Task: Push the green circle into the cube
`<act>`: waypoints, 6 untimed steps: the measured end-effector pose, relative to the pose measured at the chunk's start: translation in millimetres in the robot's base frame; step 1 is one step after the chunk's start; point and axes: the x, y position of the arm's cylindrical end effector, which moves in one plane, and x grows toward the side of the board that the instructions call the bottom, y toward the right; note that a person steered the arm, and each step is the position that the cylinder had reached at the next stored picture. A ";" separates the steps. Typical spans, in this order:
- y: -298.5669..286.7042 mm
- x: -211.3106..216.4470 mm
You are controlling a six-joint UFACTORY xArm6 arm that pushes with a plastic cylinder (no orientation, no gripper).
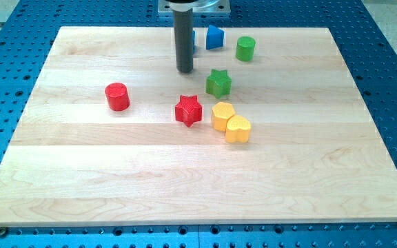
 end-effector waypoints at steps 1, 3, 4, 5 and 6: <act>0.0 0.6; 119.5 3.7; 180.8 -25.8; 180.2 -67.4; 116.5 -29.2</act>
